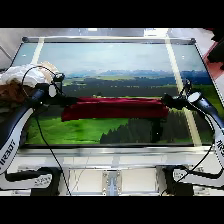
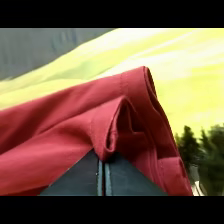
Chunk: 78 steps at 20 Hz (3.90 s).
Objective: Fold the shirts.
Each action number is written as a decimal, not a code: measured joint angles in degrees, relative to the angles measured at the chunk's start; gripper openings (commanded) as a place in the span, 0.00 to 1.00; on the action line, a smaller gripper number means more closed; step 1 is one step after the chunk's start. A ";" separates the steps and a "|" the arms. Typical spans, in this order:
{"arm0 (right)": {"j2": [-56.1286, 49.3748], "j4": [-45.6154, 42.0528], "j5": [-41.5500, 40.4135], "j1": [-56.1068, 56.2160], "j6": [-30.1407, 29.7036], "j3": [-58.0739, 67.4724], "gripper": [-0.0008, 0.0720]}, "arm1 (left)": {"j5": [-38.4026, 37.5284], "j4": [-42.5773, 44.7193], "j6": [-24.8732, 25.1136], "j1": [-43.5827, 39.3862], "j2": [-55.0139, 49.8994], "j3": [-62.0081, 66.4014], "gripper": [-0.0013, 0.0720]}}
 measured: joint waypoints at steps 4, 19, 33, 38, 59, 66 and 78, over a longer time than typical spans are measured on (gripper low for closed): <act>-1.05 -0.28 -1.55 0.81 0.15 0.07 0.13 | 1.77 -0.28 0.02 0.00 -1.33 0.24 0.98; 1.03 2.51 18.64 -12.35 -7.56 10.36 0.79 | 10.91 -7.37 -2.29 0.00 4.46 15.72 0.98; -16.11 19.23 23.15 -16.79 -24.09 9.90 0.79 | 27.74 -28.89 22.73 -4.20 5.14 16.74 0.98; -18.49 21.57 23.61 -13.25 -25.24 10.01 0.69 | 27.91 -29.53 23.78 -5.27 5.14 16.74 0.97; -3.72 20.55 41.22 -8.07 -16.98 27.71 0.05 | 10.21 -36.41 18.18 -25.22 -22.27 16.81 0.04; -2.49 17.84 45.97 0.48 -14.93 34.18 0.05 | 14.34 -37.86 16.94 -30.73 -25.79 18.14 0.04; -3.15 11.21 37.88 21.35 -8.09 39.93 0.05 | -4.39 -1.07 11.32 -20.26 -7.93 33.62 0.04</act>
